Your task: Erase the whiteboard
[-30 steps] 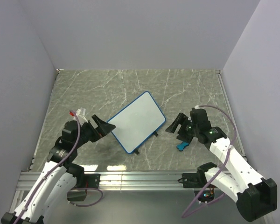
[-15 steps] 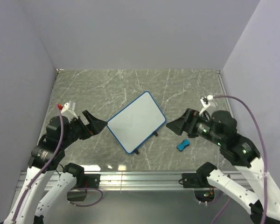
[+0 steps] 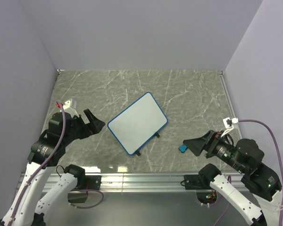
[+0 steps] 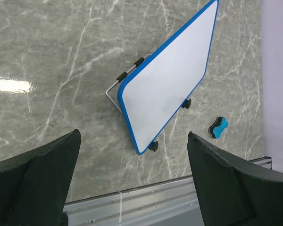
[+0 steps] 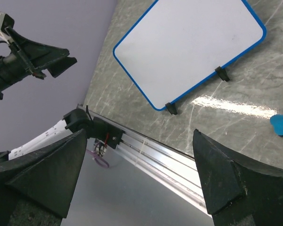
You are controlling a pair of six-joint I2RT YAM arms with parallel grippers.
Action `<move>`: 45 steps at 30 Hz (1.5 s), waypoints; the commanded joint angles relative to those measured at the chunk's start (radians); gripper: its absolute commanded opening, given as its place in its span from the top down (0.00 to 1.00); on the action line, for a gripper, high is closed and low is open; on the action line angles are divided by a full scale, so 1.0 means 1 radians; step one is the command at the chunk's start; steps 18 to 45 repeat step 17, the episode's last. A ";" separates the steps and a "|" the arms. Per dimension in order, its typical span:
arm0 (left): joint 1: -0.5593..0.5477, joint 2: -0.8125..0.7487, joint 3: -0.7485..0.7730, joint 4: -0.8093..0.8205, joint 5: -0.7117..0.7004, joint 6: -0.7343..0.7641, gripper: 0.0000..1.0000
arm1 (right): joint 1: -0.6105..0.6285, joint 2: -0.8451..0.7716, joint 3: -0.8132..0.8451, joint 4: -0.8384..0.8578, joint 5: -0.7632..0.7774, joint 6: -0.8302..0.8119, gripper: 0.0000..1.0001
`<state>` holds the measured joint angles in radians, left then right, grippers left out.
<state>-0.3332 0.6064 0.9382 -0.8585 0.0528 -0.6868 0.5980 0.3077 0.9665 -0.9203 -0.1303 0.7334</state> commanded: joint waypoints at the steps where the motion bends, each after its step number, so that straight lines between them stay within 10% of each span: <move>1: 0.003 0.013 0.027 0.044 -0.022 0.035 0.01 | 0.006 -0.018 0.011 -0.014 0.023 -0.023 0.00; 45: 0.003 0.075 0.037 0.144 -0.143 0.070 0.01 | 0.005 -0.007 0.061 -0.015 0.047 -0.097 0.00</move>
